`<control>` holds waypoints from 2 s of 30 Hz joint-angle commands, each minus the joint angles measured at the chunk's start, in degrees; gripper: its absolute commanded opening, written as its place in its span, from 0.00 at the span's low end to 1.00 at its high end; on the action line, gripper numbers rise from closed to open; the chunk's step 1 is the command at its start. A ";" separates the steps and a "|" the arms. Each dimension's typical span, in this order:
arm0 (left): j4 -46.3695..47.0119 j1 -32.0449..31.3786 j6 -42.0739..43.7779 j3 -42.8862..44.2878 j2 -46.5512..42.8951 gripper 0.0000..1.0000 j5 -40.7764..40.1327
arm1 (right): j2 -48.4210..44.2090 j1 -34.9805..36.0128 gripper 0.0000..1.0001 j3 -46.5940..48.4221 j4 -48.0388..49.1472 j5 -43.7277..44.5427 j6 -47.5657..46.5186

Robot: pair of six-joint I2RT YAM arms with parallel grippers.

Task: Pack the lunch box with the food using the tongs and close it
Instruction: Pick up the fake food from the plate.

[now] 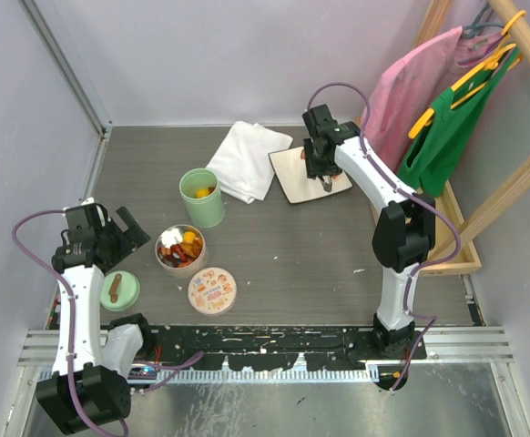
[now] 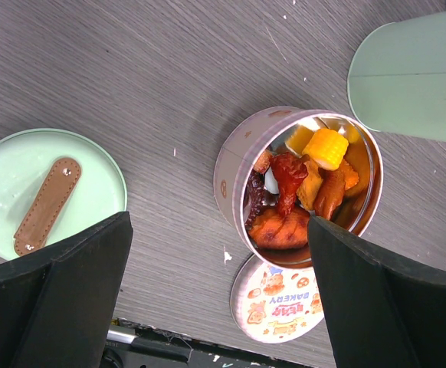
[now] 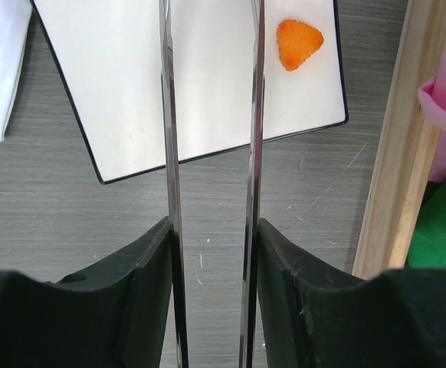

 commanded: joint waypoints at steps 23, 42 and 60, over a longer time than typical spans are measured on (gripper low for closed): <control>1.69 -0.08 0.40 1.09 -0.55 0.98 0.11 | 10.14 -3.21 0.52 13.69 -0.38 -5.97 -1.24; 1.77 -0.08 0.39 1.13 -0.78 0.98 0.24 | 15.45 -3.22 0.46 17.36 -2.42 -5.78 -1.92; 1.69 -0.08 0.40 1.13 -0.74 0.98 0.25 | 4.74 -2.53 0.35 6.44 -0.55 -6.74 -1.85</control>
